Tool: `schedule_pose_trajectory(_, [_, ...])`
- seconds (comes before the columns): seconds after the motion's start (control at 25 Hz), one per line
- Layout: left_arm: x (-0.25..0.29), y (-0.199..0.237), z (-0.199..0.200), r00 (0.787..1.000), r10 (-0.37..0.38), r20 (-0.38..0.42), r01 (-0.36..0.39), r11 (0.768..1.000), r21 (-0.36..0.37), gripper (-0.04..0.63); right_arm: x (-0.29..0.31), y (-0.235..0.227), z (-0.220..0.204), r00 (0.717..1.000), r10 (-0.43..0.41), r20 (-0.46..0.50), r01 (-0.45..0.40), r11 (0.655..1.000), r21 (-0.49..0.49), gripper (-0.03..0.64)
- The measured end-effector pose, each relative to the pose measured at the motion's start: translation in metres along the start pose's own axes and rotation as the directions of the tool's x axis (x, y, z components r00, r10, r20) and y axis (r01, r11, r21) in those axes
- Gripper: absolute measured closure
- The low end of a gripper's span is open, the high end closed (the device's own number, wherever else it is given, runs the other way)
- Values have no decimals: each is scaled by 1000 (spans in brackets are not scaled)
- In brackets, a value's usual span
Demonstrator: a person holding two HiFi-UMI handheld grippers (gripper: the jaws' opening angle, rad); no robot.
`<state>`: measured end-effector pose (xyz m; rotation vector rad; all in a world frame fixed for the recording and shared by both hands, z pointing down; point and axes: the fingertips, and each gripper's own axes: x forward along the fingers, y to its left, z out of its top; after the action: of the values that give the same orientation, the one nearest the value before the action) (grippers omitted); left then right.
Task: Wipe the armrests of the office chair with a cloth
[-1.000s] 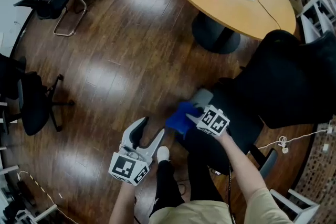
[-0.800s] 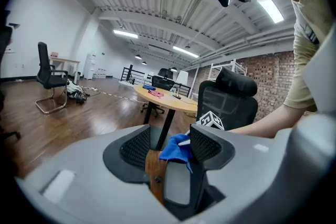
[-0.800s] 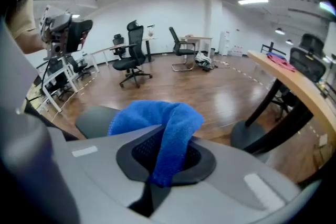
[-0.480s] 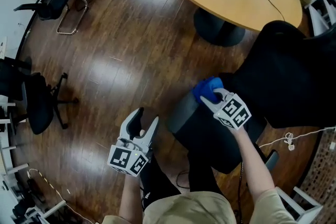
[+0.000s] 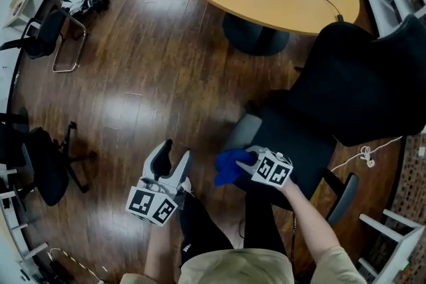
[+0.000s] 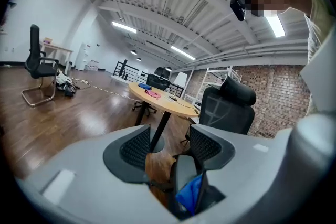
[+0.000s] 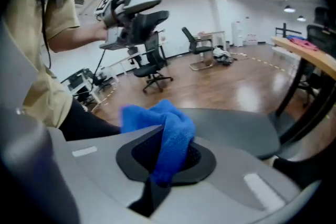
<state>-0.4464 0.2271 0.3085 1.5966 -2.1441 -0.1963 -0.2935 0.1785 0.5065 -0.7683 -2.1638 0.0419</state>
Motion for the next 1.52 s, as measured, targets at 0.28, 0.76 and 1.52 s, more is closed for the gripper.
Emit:
schedule_pose_trajectory(0.28, [10, 9, 3, 999, -35, -4, 35, 999, 5, 367, -65, -162, -8, 916, -398, -49, 401, 909, 114, 598])
schedule_pose_trajectory(0.76, [-16, 29, 11, 997, 19, 71, -15, 998, -56, 367, -87, -198, 70, 871, -489, -45, 491, 870, 50, 597])
schedule_pose_trajectory(1.52, [-63, 49, -10, 994, 56, 94, -44, 991, -125, 370, 81, 34, 44, 925, 182, -333, -204, 978, -33, 597])
